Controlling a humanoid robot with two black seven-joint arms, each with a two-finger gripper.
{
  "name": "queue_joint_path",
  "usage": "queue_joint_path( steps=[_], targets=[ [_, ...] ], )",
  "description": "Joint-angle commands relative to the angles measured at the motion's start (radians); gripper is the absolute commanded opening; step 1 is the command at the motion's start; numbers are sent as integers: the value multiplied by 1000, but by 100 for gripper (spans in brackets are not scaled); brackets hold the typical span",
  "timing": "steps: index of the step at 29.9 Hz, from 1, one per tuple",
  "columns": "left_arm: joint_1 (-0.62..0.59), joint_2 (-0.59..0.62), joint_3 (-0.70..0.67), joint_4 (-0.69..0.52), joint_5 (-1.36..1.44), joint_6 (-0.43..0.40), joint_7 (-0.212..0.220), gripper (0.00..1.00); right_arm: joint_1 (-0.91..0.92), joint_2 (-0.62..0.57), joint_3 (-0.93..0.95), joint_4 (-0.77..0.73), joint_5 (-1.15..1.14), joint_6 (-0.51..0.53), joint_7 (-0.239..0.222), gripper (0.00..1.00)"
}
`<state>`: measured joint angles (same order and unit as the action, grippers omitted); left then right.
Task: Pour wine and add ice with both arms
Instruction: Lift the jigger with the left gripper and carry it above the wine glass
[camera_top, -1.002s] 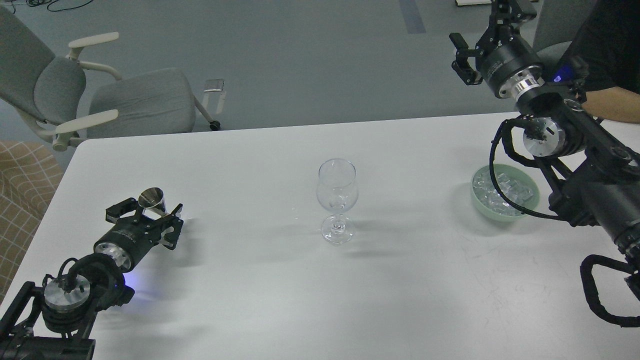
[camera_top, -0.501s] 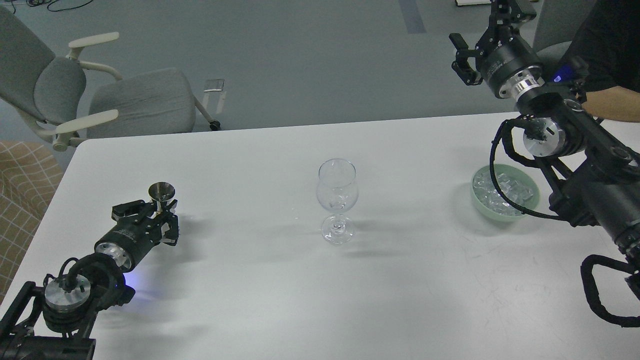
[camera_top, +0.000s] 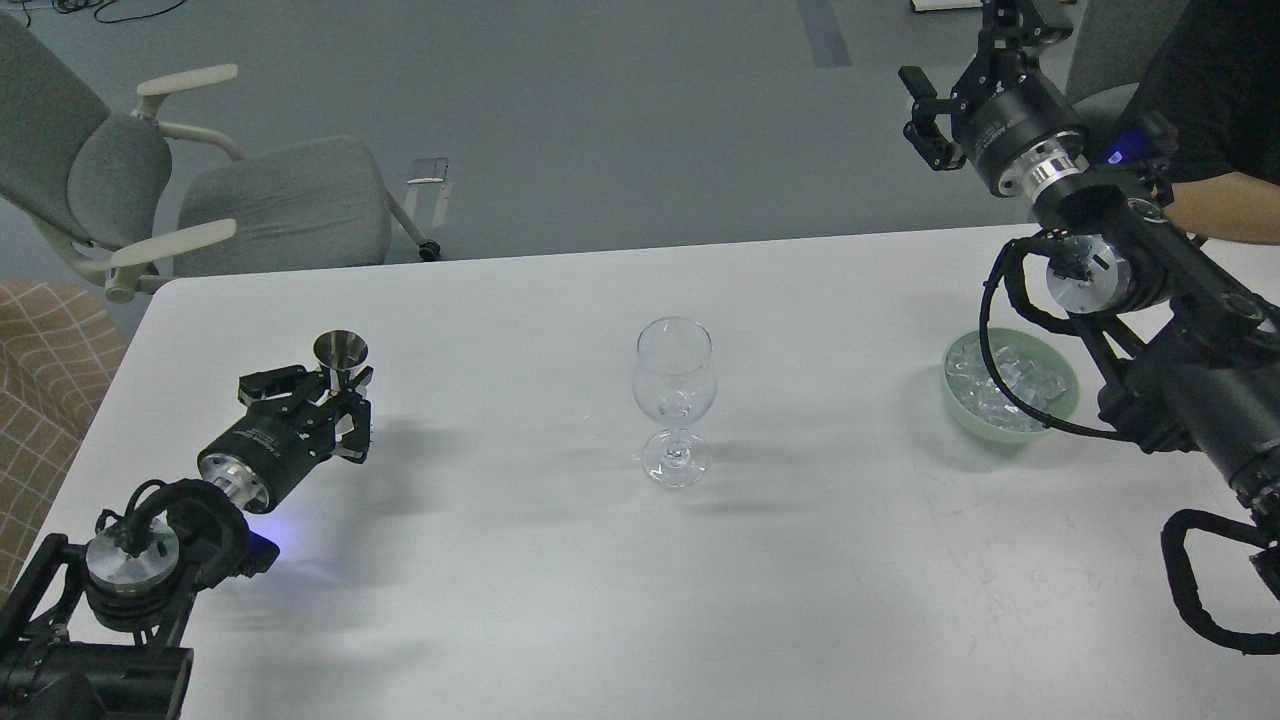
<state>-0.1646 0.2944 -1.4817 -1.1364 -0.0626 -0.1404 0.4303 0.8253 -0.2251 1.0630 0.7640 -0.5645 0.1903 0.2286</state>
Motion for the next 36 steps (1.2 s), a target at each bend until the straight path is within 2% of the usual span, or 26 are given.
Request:
queue_joint_path(
  steps=[1, 10, 19, 25, 30, 36],
  targets=[
    [-29, 6, 1, -69, 1, 18, 21, 0, 0, -2, 0, 0, 1, 1, 0, 100],
    [-53, 5, 6, -253, 4, 163, 58, 0, 0, -3, 0, 0, 0, 1, 0, 100],
    [-107, 11, 100, -379, 6, 332, 58, 0, 0, -5, -2, 0, 2, 0, 0, 100],
    [-112, 8, 150, -430, 36, 372, 58, 0, 0, -7, -1, 1, 2, 0, 0, 100],
    [-125, -1, 176, -479, 66, 446, 58, 0, -5, -8, -2, 6, 2, 0, 0, 100],
    [-131, -1, 215, -516, 67, 456, 58, 0, -8, -8, -2, 11, 2, 0, 0, 100]
  ],
)
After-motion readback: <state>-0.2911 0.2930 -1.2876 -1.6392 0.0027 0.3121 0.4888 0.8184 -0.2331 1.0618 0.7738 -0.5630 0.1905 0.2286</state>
